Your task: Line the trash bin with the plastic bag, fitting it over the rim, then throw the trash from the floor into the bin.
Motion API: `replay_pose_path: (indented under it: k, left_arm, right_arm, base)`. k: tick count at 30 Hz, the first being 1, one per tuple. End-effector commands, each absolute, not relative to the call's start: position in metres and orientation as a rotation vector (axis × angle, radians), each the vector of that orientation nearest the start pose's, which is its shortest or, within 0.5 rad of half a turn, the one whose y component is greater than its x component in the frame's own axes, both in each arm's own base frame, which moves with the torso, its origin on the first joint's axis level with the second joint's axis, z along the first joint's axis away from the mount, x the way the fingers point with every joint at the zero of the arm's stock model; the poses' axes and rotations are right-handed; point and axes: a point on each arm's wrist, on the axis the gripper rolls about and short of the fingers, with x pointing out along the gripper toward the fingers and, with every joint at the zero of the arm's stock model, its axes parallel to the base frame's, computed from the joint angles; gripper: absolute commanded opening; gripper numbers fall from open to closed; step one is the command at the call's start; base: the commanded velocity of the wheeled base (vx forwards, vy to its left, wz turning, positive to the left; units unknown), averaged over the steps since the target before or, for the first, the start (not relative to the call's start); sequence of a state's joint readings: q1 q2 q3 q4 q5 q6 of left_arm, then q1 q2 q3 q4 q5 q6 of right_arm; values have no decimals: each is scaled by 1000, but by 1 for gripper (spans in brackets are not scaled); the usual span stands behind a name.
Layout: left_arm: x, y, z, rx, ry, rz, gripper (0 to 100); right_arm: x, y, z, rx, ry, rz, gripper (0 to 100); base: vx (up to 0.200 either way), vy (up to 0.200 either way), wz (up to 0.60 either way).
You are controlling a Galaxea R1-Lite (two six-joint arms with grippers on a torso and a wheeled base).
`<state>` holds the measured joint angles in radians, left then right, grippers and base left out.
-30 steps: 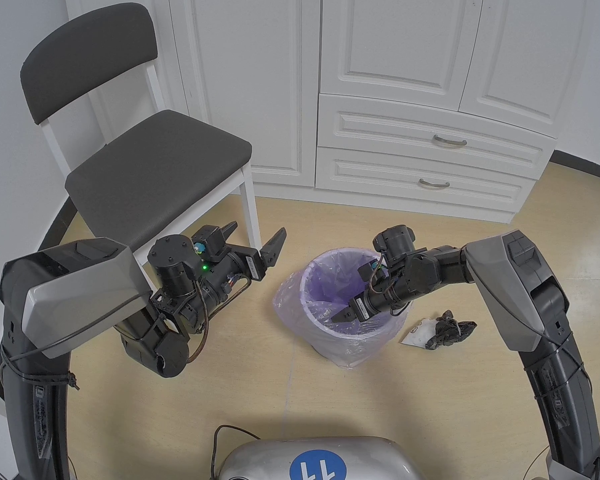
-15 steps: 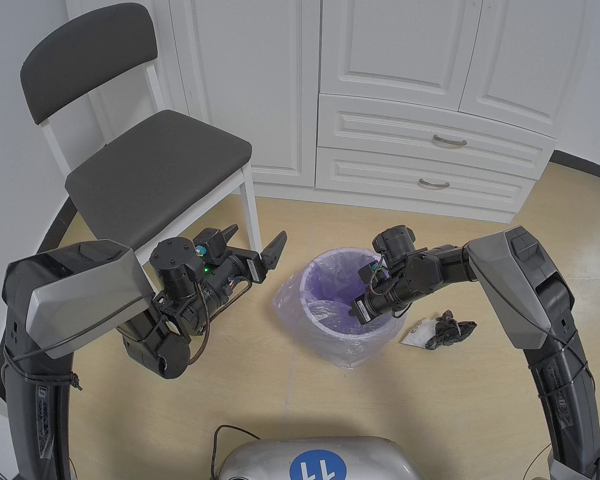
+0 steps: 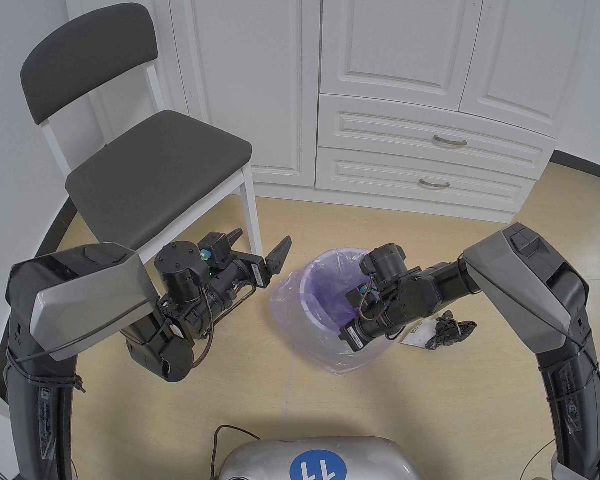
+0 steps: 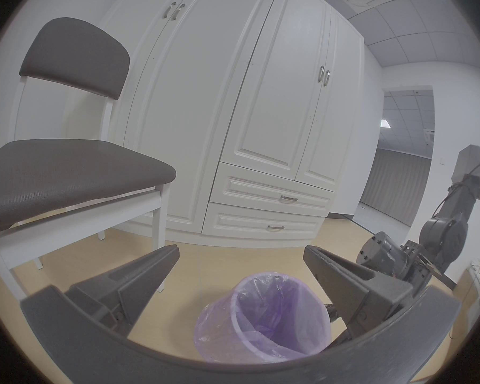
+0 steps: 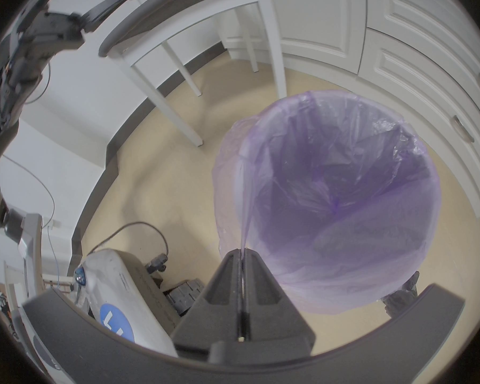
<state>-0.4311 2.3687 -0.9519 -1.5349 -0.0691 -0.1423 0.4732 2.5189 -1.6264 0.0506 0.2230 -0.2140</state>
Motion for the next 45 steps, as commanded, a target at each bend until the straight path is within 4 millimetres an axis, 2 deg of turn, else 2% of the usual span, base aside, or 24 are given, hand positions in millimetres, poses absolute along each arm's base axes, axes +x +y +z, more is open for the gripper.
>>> replay_pose_path:
  k: [1,7,10,17,23,33,34,42,43,45]
  left_arm:
    - [379,-178,56,-158,-72,-511,100]
    - [379,-179,54,-159,-69,-512,100]
    - [380,-179,55,-159,-70,-513,100]
    - [381,-180,52,-157,-68,-512,100]
    - [381,-180,52,-159,-69,-512,100]
    - [381,-180,52,-159,-68,-511,100]
    - [381,-180,52,-159,-68,-511,100]
    - [379,-182,53,-159,-69,-517,100]
    - [379,-181,53,-159,-67,-517,100]
    - [378,-182,53,-159,-67,-520,100]
  right_arm:
    - [403,228,4,-341,896,774,0]
    - [399,235,-7,-356,904,786,0]
    - [400,236,-20,-374,923,773,0]
    - [414,239,-47,-417,925,715,0]
    - [426,241,-53,-424,901,672,0]
    - [421,240,-47,-436,908,668,0]
    - [418,239,-44,-435,911,671,100]
    - [398,229,-14,-432,921,681,100]
    - [389,223,-3,-433,927,681,100]
    - [381,219,5,-433,927,682,100]
  base:
    - [0,0,0]
    - [0,0,0]
    - [0,0,0]
    - [0,0,0]
    - [0,0,0]
    - [0,0,0]
    - [0,0,0]
    - [0,0,0]
    - [0,0,0]
    - [0,0,0]
